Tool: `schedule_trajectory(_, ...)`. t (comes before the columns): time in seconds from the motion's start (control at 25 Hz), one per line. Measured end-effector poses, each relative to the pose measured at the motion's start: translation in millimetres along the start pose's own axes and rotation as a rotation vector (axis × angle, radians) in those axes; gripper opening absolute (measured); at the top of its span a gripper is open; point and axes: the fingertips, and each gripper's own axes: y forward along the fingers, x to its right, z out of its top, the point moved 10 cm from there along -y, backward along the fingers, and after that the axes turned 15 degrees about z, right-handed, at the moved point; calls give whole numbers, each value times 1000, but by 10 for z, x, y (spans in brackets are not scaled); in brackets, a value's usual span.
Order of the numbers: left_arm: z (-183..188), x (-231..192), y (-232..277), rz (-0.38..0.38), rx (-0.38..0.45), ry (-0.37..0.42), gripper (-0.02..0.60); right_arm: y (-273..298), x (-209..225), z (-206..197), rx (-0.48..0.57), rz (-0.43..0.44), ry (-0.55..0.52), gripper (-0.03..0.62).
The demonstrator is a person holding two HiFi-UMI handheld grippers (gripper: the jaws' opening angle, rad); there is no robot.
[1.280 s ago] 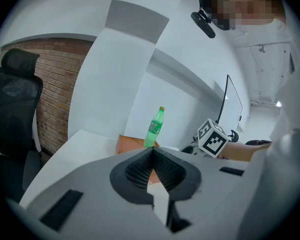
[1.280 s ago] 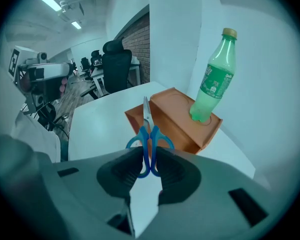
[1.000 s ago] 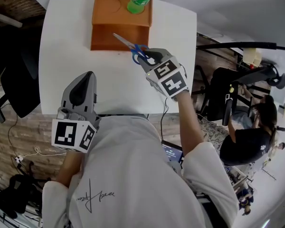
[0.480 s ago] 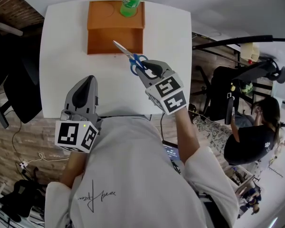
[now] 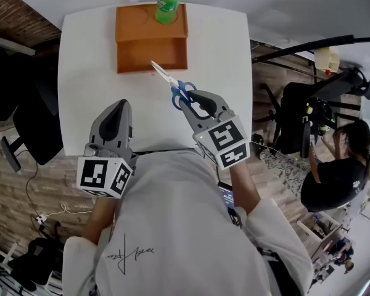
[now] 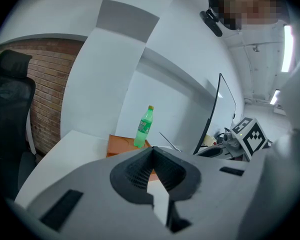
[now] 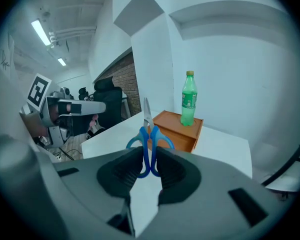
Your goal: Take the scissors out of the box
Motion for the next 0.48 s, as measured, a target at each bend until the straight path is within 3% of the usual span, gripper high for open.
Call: schedule_trajectory(0.48, -33, 97, -105, -15, 4, -11, 5, -243, -310, -6, 162, -55, 32, 94)
